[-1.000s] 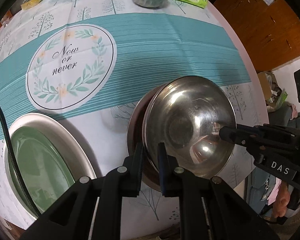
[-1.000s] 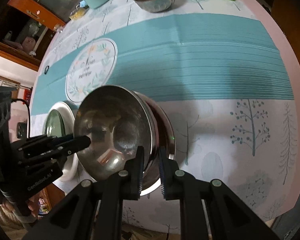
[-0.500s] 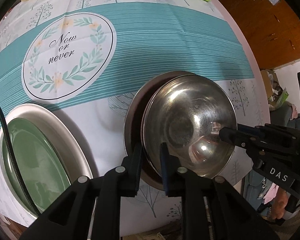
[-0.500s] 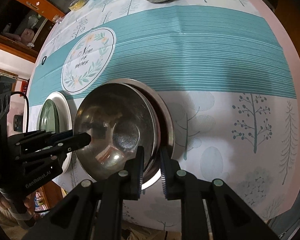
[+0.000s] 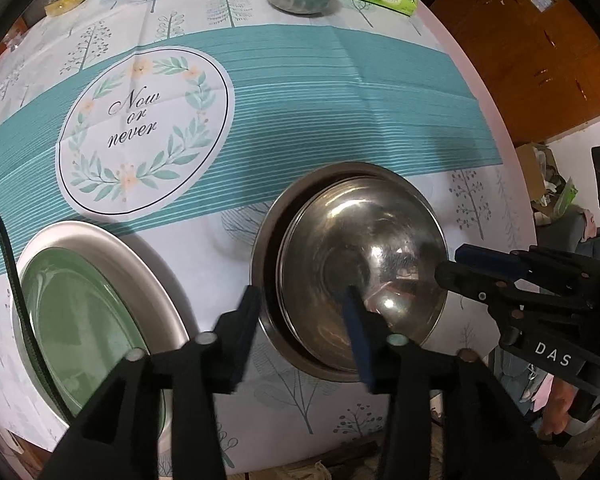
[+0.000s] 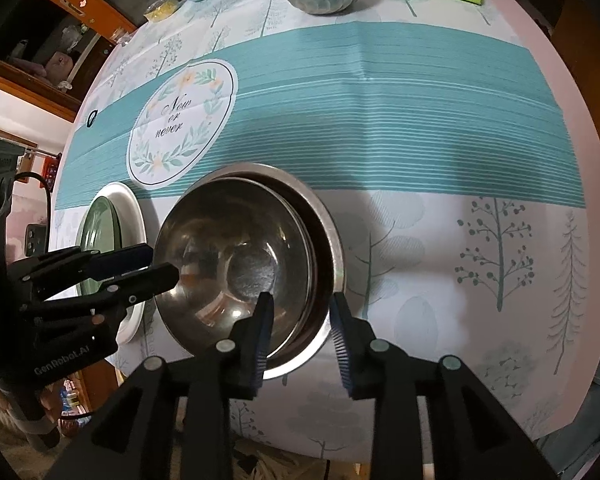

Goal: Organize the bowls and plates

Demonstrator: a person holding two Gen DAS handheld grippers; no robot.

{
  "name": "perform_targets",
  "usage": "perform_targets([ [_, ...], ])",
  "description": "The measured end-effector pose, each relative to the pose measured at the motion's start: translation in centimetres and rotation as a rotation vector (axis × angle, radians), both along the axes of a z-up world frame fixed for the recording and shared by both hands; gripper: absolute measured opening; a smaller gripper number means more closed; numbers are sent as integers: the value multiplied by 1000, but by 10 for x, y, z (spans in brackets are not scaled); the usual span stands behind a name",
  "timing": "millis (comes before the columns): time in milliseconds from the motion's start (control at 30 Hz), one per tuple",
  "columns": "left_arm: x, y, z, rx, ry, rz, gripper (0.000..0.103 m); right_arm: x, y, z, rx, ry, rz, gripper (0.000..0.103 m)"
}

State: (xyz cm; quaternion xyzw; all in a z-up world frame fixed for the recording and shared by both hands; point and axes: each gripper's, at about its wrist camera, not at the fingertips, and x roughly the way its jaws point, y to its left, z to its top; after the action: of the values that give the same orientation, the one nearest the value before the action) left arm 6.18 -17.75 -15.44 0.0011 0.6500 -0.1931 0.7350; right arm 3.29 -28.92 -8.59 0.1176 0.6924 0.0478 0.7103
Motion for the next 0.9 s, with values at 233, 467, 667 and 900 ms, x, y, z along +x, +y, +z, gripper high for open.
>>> perform_targets([
  [233, 0, 2, 6, -9, -30, 5, 53, 0, 0, 8, -8, -24, 11, 29],
  [467, -2, 4, 13, -16, -53, 14, 54, 0, 3, 10, -11, -33, 16, 29],
  [667, -1, 4, 28, -3, -109, 18, 54, 0, 3, 16, -6, -49, 13, 29],
  [900, 14, 11, 61, 44, -229, 20, 56, 9, -3, 37, -17, -109, 6, 29],
])
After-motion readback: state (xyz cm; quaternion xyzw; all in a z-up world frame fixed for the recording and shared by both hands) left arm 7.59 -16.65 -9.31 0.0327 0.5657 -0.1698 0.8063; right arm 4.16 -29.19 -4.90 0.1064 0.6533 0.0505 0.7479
